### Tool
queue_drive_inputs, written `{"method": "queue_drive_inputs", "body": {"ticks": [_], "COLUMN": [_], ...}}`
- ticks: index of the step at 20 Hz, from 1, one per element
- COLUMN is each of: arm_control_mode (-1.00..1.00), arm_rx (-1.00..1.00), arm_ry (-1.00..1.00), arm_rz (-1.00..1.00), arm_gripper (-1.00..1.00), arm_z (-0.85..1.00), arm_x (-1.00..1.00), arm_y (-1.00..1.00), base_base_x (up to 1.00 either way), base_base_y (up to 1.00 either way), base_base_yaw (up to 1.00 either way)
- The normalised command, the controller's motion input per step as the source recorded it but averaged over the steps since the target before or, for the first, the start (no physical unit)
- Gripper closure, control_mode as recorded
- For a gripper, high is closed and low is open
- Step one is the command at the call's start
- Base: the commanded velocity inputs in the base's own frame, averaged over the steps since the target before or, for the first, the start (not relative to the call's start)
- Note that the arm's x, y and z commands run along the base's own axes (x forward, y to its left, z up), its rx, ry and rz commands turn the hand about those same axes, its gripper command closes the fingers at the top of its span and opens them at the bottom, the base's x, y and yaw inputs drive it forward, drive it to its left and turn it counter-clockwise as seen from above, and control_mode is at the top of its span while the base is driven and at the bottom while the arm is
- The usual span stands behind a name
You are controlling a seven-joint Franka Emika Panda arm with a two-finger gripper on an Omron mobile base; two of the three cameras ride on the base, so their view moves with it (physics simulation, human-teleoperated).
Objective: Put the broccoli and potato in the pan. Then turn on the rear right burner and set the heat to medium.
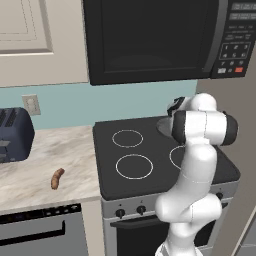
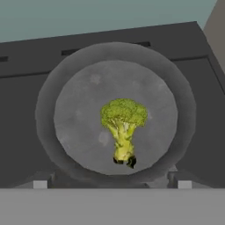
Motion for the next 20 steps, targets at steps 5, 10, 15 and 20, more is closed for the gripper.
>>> {"method": "queue_drive_inputs", "body": {"ticks": [5,10,15,20], "arm_control_mode": [-1.00,-1.00,-1.00,-1.00], "arm_rx": [0.00,0.00,0.00,-0.01], "arm_ry": [0.00,-0.01,0.00,0.00], "arm_rz": [0.03,0.06,0.08,0.08], "arm_gripper": [-1.00,-1.00,-1.00,-1.00], "arm_z": [0.07,0.19,0.29,0.28], "arm_x": [-0.61,-0.63,-0.73,-0.77], "arm_y": [0.53,0.68,0.69,0.66], "base_base_x": [0.00,0.00,0.00,0.00], "base_base_y": [0.00,0.00,0.00,0.00], "base_base_yaw": [0.00,0.00,0.00,0.00]}}
